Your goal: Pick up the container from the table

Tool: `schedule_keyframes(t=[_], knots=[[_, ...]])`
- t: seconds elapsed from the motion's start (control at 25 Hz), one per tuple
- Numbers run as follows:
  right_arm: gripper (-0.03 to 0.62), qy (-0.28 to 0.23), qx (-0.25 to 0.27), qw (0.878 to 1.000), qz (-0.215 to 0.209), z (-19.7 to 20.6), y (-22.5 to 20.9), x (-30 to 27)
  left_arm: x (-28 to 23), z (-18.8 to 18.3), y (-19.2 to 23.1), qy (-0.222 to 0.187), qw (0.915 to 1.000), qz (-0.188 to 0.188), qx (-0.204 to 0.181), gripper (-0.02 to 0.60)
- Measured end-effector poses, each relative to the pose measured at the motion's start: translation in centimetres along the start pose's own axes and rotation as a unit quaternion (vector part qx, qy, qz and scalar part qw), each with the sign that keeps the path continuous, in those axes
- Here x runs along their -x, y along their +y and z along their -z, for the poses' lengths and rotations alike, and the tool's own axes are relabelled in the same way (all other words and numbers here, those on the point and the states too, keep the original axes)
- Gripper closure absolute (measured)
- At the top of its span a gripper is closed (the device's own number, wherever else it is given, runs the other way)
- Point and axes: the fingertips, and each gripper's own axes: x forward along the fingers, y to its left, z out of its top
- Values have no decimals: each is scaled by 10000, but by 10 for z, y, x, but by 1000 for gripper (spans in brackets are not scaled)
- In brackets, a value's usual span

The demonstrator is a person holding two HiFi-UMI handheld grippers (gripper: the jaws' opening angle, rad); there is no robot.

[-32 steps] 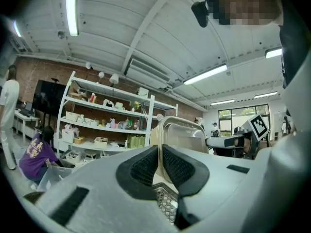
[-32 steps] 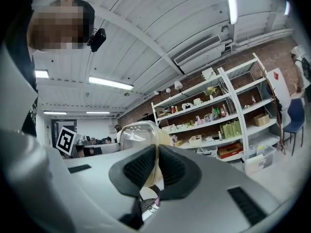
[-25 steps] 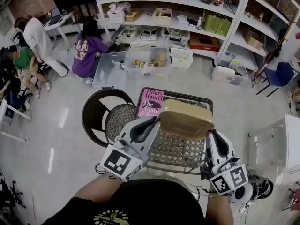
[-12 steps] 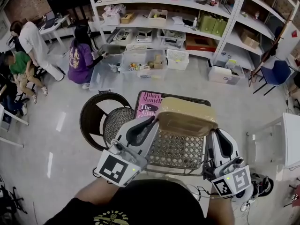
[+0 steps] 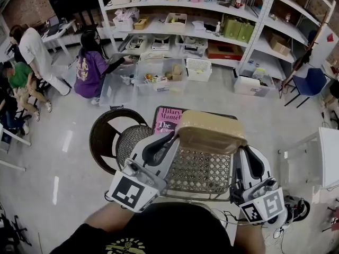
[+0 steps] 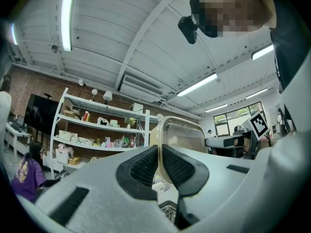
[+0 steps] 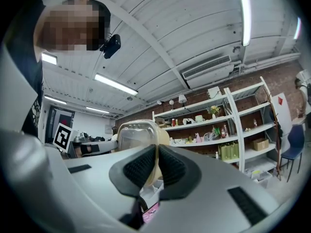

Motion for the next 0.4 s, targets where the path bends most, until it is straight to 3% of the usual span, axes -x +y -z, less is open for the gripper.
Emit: schedule_keyframes(t=[0.4], knots=[[568, 28, 18, 10000, 32, -8, -2, 1, -4, -7, -1, -29, 9999, 88, 43, 551]])
